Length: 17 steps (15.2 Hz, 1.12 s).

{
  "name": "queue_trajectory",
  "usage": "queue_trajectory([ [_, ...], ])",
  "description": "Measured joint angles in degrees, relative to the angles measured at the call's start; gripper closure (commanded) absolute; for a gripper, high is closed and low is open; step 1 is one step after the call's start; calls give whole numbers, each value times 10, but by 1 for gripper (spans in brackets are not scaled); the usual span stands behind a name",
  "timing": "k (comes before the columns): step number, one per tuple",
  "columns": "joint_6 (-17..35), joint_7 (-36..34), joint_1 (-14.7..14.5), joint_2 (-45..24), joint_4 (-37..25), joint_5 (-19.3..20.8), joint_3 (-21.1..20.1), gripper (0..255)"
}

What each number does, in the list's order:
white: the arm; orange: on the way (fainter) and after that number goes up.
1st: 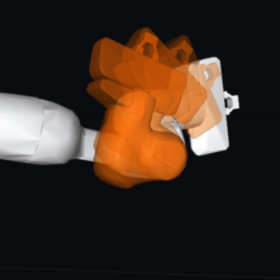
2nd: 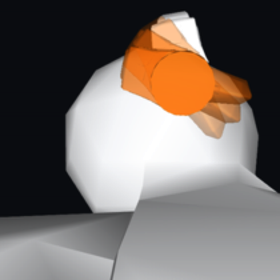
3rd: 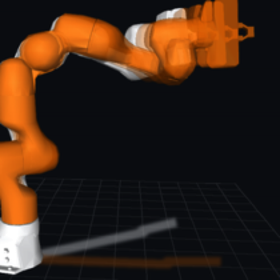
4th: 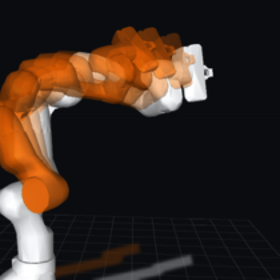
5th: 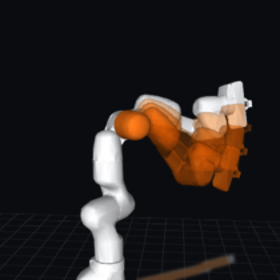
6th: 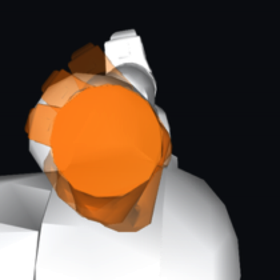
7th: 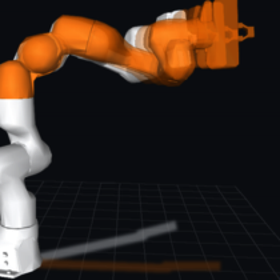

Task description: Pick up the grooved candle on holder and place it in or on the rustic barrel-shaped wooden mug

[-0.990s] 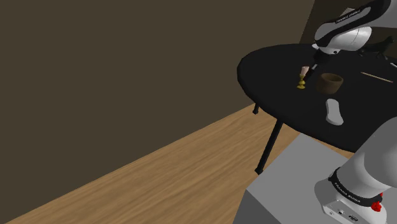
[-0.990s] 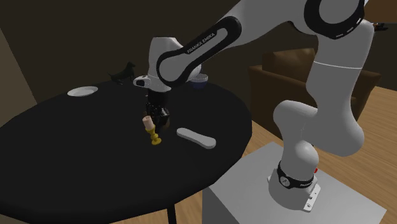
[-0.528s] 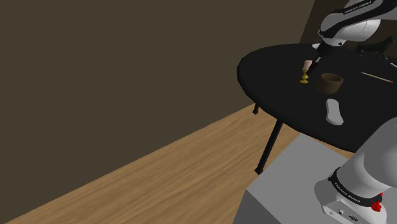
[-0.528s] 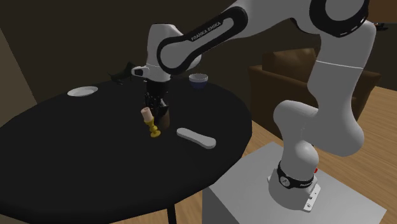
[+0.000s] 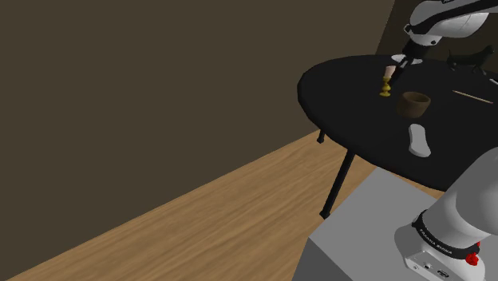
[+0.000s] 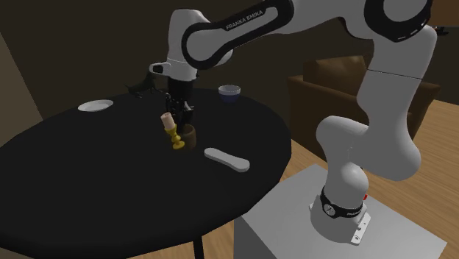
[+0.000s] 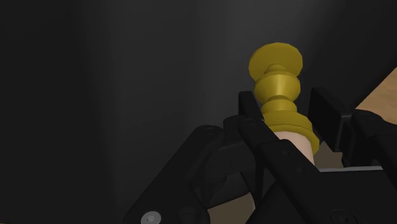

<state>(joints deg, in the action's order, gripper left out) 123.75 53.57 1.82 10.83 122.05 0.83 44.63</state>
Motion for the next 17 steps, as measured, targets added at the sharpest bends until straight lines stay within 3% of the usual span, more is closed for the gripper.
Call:
queue_trajectory([
  [4, -30, -10, 2, 13, -20, 10, -7, 255],
  [7, -46, 34, 5, -17, -57, -16, 23, 255],
  [13, -88, 166, 33, -127, -155, -121, 92, 255],
  [17, -129, 261, 99, -226, -235, -214, 109, 255],
])
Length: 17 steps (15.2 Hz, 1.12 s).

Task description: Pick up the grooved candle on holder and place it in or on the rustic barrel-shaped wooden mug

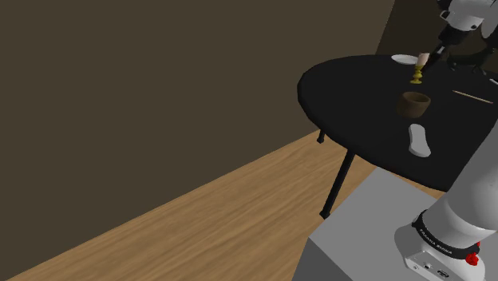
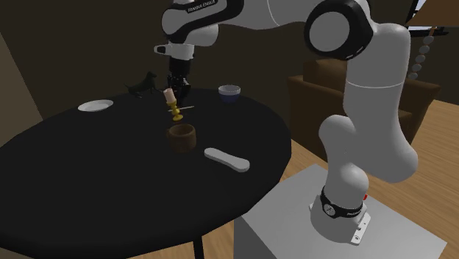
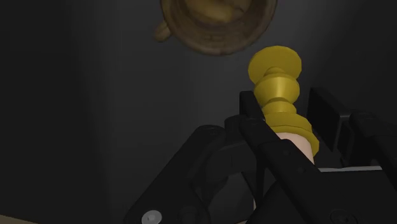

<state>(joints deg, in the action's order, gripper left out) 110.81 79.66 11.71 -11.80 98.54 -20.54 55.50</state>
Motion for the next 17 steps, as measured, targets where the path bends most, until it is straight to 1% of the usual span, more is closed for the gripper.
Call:
queue_trajectory([
  [1, -13, 19, 20, -20, -20, -18, 0, 255],
  [3, -46, 59, 75, -70, -77, -59, -7, 255],
  [4, -56, 68, 92, -86, -96, -72, -11, 255],
  [5, -59, 74, 103, -96, -105, -80, -14, 255],
  [7, -55, 83, 111, -106, -106, -89, -18, 255],
  [17, 10, 108, 110, -123, -47, -111, -29, 255],
])
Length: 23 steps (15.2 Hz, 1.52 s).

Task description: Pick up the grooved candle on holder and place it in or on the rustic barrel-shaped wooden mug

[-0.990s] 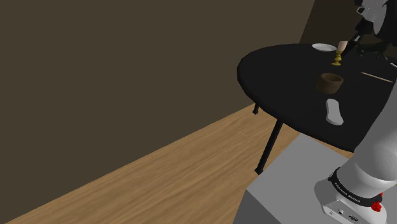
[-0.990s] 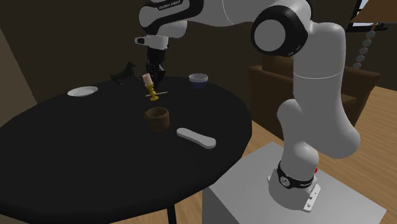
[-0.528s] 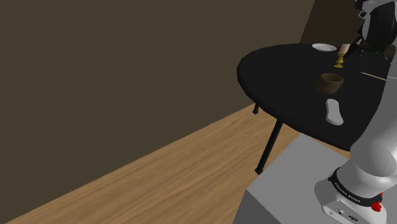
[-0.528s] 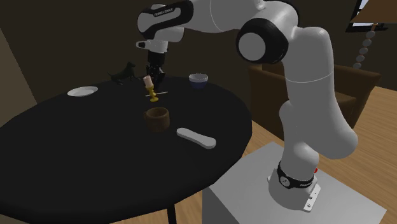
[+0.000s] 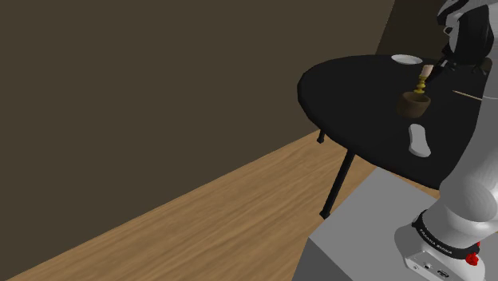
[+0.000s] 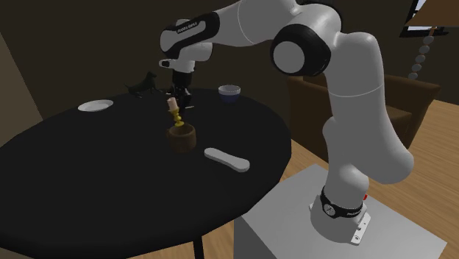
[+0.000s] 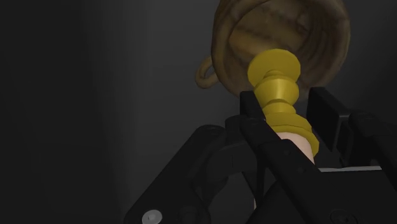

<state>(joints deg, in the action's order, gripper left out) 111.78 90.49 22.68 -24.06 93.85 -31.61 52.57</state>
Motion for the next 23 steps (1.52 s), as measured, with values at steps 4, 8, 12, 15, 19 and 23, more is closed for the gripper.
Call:
queue_trajectory([
  [4, 18, 8, 1, -8, 15, -9, -5, 255],
  [8, 22, 9, 1, -8, 17, -10, -6, 255],
  [12, 22, 10, 1, -8, 18, -10, -6, 0],
  [15, 22, 10, 1, -8, 18, -10, -6, 0],
  [19, -3, 0, -3, 7, 2, 5, 4, 0],
  [23, -29, -8, -3, 20, -17, 18, 12, 0],
])
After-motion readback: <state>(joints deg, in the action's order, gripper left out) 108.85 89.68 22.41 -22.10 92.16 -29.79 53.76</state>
